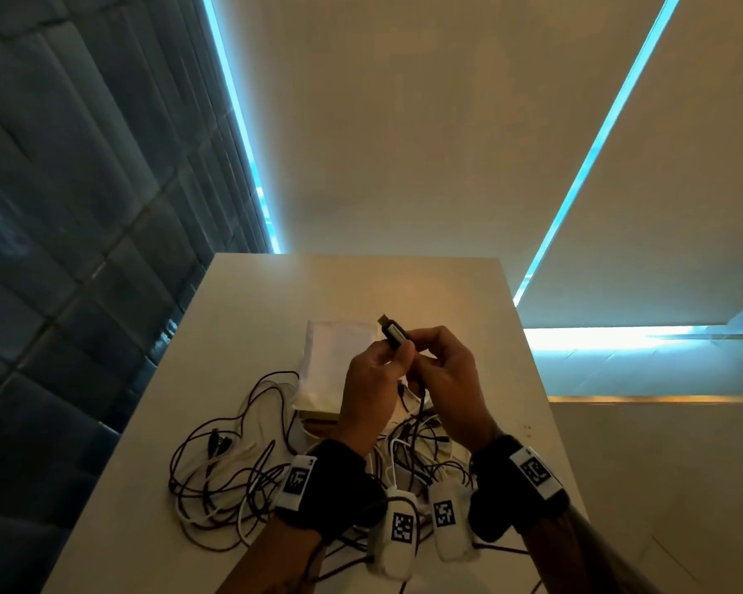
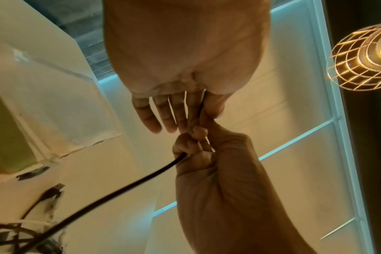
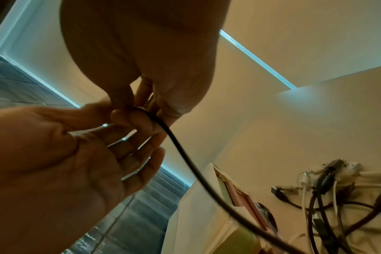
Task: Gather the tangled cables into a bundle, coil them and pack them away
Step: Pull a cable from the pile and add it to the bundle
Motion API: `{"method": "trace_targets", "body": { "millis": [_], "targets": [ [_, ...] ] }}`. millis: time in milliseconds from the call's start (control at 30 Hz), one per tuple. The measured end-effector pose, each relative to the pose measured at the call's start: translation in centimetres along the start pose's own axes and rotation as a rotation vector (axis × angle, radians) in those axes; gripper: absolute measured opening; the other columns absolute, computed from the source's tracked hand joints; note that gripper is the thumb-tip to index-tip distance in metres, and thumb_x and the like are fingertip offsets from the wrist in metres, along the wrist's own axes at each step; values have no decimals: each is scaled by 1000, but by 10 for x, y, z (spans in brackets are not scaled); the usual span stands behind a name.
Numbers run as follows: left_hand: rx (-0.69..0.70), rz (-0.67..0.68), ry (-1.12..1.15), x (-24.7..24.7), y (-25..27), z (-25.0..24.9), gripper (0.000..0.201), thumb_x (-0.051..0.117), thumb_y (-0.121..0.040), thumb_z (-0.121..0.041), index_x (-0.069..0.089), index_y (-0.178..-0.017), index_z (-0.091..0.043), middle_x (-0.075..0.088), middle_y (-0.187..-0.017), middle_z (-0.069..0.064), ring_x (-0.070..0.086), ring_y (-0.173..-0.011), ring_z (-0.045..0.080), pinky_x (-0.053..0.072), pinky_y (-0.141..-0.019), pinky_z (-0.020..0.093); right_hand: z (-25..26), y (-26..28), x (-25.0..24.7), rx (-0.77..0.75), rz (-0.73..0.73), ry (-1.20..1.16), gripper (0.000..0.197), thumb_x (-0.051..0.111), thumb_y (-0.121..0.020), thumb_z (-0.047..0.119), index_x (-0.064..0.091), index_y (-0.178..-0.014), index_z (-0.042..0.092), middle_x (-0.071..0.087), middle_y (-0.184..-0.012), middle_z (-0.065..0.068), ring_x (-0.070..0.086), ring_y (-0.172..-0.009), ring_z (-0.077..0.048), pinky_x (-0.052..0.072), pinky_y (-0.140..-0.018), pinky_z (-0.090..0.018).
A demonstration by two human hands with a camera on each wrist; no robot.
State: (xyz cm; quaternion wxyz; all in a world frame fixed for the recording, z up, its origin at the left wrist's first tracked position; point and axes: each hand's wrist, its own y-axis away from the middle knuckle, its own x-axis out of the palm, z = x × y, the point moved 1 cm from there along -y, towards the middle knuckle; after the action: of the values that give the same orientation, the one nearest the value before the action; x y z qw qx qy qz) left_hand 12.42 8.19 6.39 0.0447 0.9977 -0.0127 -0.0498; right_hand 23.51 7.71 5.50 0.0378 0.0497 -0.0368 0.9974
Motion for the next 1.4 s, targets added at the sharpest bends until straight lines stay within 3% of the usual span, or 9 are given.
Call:
{"method": "trace_targets", "body": {
  "millis": [100,267,400,500,700,867,1100,1267,1400],
  "targets": [
    [-25,-71,88,-5,6,-3,22,50,-97,-28,71,-95,-21,72,-89,4,67,-87,19,54,-85,43,1,8,4,-12,76,-94,17,57,-92,0,63,-107,6,62,-81,-25,45,-54,-22,37,-47,-30],
    [4,-155,247,-21,10,-16,35,40,-101,-27,67,-93,-8,74,-87,1,68,-88,18,53,-86,41,-8,24,8,7,132,-27,10,53,-95,6,60,-91,0,57,-58,-8,40,-44,-11,32,-43,-19],
    [-71,-84,618,-32,16,-34,33,35,-101,-29,55,-83,-9,47,-54,-1,41,-45,13,38,-49,28,-26,39,12,49,235,-21,25,50,-97,9,62,-84,-8,46,-52,4,37,-45,-6,31,-46,-15],
    [-75,-49,707,-41,24,-35,32,36,-100,-32,52,-80,-12,34,-52,-6,23,-42,7,17,-45,24,-41,40,14,77,316,11,26,48,-97,6,59,-82,-13,46,-52,9,36,-47,-3,31,-47,-14],
    [10,-36,799,-73,34,-42,32,35,-99,-34,49,-77,-14,31,-53,-7,21,-42,5,16,-42,22,-76,45,7,88,324,334,34,52,-97,7,55,-66,22,49,-52,16,40,-50,2,32,-52,-9],
    [-35,-77,783,-85,38,-36,35,33,-100,-34,47,-74,-15,32,-49,-8,21,-37,4,16,-36,20,-75,39,4,177,174,321,29,53,-94,7,64,-68,12,51,-53,10,42,-50,-3,34,-53,-21],
    [-293,-54,407,-76,44,-30,39,28,-103,-37,45,-74,-16,72,-71,10,60,-51,16,40,-41,21,20,37,28,5,133,-33,16,57,-94,11,64,-82,2,43,-56,-6,32,-45,-10,28,-42,-20],
    [-239,208,671,-71,49,-48,40,29,-98,-40,44,-73,-13,72,-97,19,67,-97,32,47,-91,46,38,52,35,-79,307,-106,17,56,-93,4,62,-81,-7,54,-63,-4,36,-46,-7,33,-47,-16],
    [-119,252,859,-70,52,-56,37,31,-96,-39,45,-74,-12,56,-58,5,62,-63,21,53,-73,34,14,60,32,27,426,-73,21,56,-94,12,62,-78,0,47,-56,0,38,-48,-9,33,-48,-17]
  ]
}}
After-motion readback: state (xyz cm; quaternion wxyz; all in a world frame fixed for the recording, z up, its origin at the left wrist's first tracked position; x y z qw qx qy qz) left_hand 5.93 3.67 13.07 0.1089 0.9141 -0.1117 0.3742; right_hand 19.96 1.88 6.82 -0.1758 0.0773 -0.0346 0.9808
